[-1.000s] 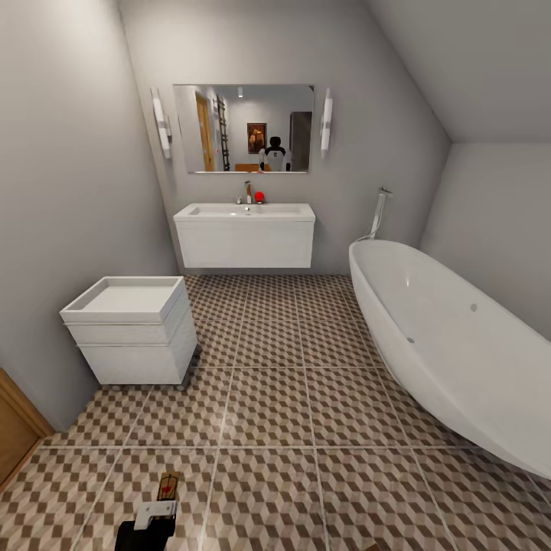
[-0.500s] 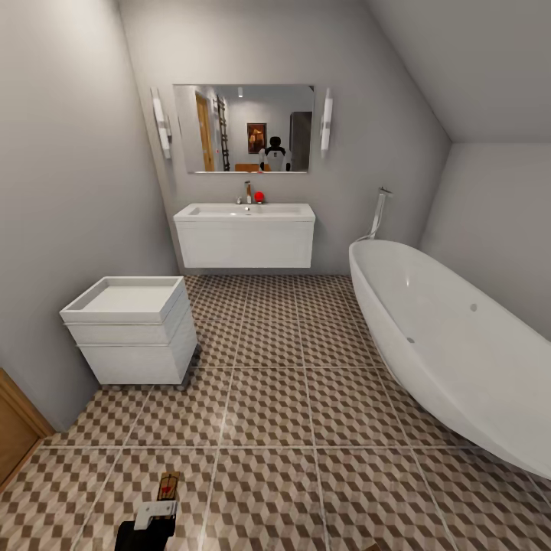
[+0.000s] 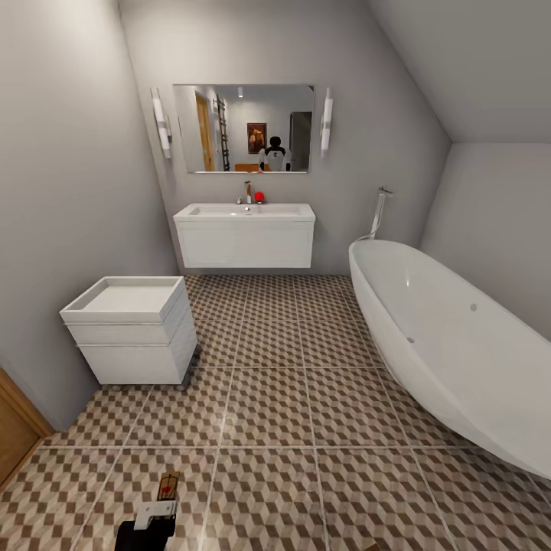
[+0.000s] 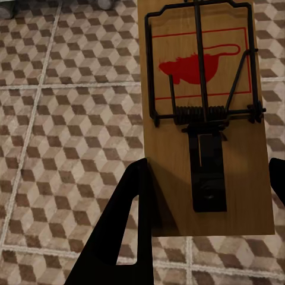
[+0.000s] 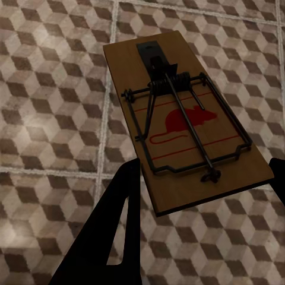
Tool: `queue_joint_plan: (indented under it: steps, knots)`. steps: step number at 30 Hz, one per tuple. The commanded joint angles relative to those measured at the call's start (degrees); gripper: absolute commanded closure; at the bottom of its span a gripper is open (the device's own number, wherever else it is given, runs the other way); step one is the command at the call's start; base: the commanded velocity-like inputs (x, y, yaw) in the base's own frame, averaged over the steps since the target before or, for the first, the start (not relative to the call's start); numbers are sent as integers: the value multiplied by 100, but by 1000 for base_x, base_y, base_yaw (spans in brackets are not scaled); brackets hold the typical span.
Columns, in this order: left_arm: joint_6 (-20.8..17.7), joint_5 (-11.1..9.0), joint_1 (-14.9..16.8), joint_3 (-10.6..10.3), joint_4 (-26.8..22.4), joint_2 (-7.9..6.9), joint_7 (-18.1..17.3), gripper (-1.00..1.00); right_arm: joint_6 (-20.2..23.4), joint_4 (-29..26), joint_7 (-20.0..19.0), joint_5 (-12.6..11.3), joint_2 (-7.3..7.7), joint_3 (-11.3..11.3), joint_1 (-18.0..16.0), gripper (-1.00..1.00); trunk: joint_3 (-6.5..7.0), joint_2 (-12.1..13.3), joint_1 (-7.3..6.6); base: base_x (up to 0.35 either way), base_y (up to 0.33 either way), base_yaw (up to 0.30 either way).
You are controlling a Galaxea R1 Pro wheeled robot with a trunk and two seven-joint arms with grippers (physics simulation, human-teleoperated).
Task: Take the four mousetraps from the cabinet in the bathroom and place them on the bathroom floor. Make sure all four end up on the same floor surface, and ensure that at least two of them are either under or directly next to the same bathroom sink.
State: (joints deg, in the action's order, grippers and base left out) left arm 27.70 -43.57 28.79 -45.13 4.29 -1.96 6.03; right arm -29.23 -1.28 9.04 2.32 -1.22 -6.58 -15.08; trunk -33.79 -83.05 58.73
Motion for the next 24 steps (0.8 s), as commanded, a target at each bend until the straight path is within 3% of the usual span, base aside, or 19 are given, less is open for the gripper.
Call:
queue_joint_plan:
  steps: [1, 24]
  knots:
    - [16, 33, 4, -31, 10, 3, 47, 100, -4, 5, 54, 14, -1, -45, -4, 100, -5, -3, 0, 0, 0, 0]
    - [16, 33, 4, -31, 8, 3, 47, 100, -4, 5, 54, 14, -1, -45, -4, 100, -5, -3, 0, 0, 0, 0]
